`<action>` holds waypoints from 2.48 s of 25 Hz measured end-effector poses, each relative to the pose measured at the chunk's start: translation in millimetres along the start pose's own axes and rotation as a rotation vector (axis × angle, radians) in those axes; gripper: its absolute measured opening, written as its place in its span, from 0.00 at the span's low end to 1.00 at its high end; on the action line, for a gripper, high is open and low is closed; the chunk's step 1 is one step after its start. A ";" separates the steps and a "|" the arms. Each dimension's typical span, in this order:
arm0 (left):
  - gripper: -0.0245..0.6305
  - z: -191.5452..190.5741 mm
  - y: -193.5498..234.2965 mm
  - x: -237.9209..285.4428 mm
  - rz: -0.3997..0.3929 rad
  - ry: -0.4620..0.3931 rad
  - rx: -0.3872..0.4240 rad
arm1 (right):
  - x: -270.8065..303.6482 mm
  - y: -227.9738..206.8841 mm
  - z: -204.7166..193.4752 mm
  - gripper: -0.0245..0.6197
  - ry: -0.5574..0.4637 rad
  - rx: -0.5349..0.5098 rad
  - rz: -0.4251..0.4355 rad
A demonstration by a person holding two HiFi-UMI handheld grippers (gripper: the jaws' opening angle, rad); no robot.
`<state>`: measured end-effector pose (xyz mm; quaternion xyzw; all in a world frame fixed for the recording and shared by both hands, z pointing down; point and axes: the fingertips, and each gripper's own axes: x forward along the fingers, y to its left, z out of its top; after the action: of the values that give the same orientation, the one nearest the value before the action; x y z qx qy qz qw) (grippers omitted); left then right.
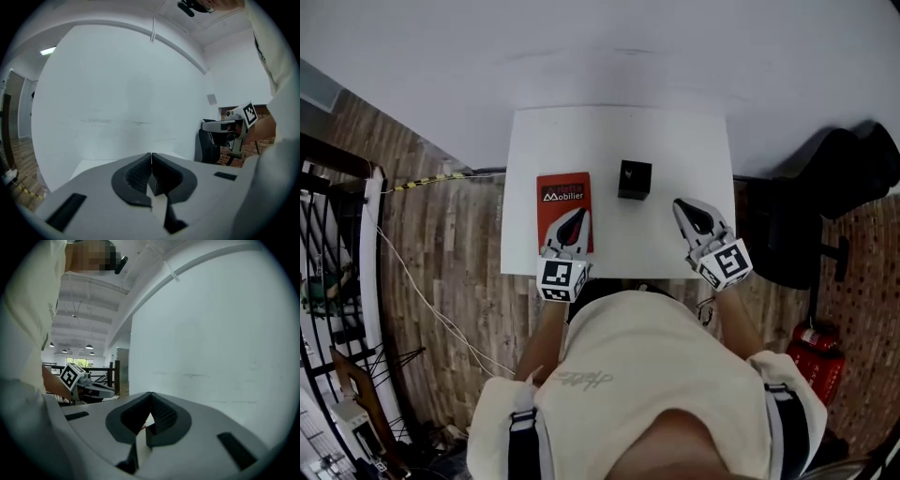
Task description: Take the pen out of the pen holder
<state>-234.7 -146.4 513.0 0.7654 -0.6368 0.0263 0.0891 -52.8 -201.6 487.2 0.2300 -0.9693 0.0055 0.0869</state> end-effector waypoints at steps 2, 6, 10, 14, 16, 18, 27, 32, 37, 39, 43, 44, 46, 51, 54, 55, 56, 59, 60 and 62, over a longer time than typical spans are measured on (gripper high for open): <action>0.07 0.6 6.1 9.1 -0.028 0.004 0.008 | 7.9 -4.3 1.0 0.05 0.008 -0.013 -0.027; 0.07 -4.7 10.3 22.4 -0.090 0.016 0.007 | 17.9 -14.5 7.7 0.05 0.016 -0.022 -0.081; 0.07 -10.6 15.4 36.7 -0.139 0.030 0.015 | 28.7 -16.1 11.3 0.05 0.001 0.001 -0.125; 0.07 -17.6 9.7 46.9 -0.168 0.052 0.004 | 28.3 -15.5 -3.1 0.05 0.043 0.030 -0.135; 0.07 -14.0 10.5 50.7 -0.174 0.062 0.012 | 30.3 -17.7 -7.4 0.05 0.049 0.044 -0.135; 0.07 -8.9 10.9 53.3 -0.177 0.072 0.029 | 32.4 -21.2 -9.0 0.05 0.037 0.066 -0.138; 0.07 4.7 -5.6 77.4 -0.178 0.107 0.023 | 35.2 -49.3 -4.0 0.05 -0.015 0.093 -0.095; 0.07 -1.0 -15.3 94.1 -0.166 0.127 0.015 | 26.2 -64.1 -23.9 0.05 0.005 0.134 -0.069; 0.25 -11.9 -32.5 110.7 -0.201 0.185 0.029 | 16.3 -75.8 -36.1 0.05 0.012 0.167 -0.064; 0.25 -15.7 -36.0 117.4 -0.205 0.198 0.043 | 13.9 -78.7 -37.2 0.05 0.011 0.167 -0.061; 0.25 -29.6 -35.3 134.1 -0.206 0.227 0.071 | 10.4 -82.9 -38.3 0.05 0.018 0.143 -0.052; 0.25 -34.2 -34.7 137.7 -0.206 0.238 0.084 | 9.4 -84.0 -39.6 0.05 0.019 0.147 -0.053; 0.25 -43.1 -34.2 143.5 -0.207 0.261 0.100 | 7.8 -85.7 -43.4 0.05 0.024 0.160 -0.054; 0.25 -56.9 -33.7 158.3 -0.214 0.291 0.100 | 6.2 -91.8 -51.3 0.05 0.036 0.182 -0.062; 0.25 -67.5 -32.6 165.5 -0.215 0.311 0.082 | 4.4 -93.5 -53.3 0.05 0.042 0.186 -0.063; 0.25 -71.1 -32.0 167.7 -0.214 0.318 0.073 | 3.0 -93.8 -54.1 0.05 0.045 0.187 -0.064; 0.25 -74.1 -31.5 170.0 -0.213 0.326 0.066 | 1.8 -94.3 -55.6 0.05 0.048 0.188 -0.064; 0.25 -79.5 -32.4 175.7 -0.219 0.335 0.066 | -1.1 -96.8 -63.2 0.05 0.064 0.198 -0.066; 0.25 -80.2 -33.7 177.5 -0.223 0.335 0.071 | -2.3 -98.1 -65.6 0.05 0.069 0.201 -0.068; 0.25 -81.7 -35.1 180.7 -0.225 0.338 0.078 | -4.2 -100.9 -69.2 0.05 0.076 0.207 -0.074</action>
<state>-160.5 -301.8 617.4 0.8193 -0.5217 0.1691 0.1672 7.4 -286.5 551.7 0.2728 -0.9504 0.1114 0.0997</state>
